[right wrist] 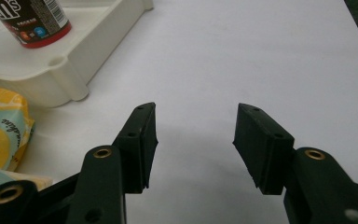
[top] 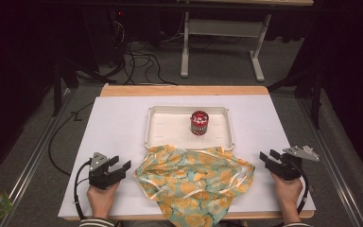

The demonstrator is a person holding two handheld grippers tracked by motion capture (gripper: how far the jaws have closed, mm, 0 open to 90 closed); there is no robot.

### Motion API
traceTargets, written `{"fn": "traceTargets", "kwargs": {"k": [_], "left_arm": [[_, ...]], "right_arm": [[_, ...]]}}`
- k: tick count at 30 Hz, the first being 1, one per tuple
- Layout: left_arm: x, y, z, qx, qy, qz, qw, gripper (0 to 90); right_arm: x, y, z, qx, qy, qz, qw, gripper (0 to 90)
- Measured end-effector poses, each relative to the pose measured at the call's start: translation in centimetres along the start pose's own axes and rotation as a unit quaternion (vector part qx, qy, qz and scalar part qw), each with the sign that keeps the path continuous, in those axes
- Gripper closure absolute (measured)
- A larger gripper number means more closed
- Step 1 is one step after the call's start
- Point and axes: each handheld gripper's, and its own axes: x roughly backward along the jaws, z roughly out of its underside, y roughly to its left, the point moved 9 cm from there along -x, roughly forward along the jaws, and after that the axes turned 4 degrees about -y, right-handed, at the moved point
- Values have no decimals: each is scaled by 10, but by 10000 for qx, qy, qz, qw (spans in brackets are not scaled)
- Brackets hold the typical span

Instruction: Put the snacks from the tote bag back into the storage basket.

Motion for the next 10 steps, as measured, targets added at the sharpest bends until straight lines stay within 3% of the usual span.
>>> {"fn": "traceTargets", "kwargs": {"k": [10], "left_arm": [[0, -1, 0, -46, -11, 18, 10000, 415]], "right_arm": [[-1, 1, 1, 97, 30, 63, 9999, 492]]}}
